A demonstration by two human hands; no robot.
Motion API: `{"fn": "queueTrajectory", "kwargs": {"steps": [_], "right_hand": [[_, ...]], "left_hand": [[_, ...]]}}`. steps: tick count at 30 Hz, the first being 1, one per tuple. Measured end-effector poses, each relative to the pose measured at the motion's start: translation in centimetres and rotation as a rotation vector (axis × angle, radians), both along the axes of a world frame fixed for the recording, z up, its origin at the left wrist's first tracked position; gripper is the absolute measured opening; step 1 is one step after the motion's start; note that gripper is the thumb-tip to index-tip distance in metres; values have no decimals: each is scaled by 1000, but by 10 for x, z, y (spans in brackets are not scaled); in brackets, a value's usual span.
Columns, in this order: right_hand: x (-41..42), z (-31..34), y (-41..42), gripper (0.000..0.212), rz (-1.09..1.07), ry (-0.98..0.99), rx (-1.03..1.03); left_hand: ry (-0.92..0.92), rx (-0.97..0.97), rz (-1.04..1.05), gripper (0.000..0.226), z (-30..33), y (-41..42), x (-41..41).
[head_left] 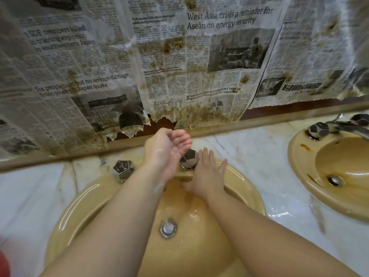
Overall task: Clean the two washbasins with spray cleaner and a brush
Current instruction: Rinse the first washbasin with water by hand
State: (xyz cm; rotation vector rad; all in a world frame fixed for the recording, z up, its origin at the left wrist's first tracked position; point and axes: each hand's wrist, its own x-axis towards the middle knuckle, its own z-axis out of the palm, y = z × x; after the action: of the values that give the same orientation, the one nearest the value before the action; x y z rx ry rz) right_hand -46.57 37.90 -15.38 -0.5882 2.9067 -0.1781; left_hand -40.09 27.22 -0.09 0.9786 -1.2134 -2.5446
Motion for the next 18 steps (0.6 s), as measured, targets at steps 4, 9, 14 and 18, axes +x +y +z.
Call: {"fn": "queueTrajectory", "kwargs": {"steps": [4,9,14,18], "right_hand": [[25,-11,8,109,91,87,23],[47,-11,24,113,167,66,23],[27,-3,7,112,78,47,-21],[65,-15,14,116,127,75,-60]], "left_hand": [[-142,-331,-235,25,-30,26,-15],[-94,-930,98,21,-58,-5,54],[-316,-479,432,21,-111,-11,86],[-310,342,316,26,-139,-11,79]]}}
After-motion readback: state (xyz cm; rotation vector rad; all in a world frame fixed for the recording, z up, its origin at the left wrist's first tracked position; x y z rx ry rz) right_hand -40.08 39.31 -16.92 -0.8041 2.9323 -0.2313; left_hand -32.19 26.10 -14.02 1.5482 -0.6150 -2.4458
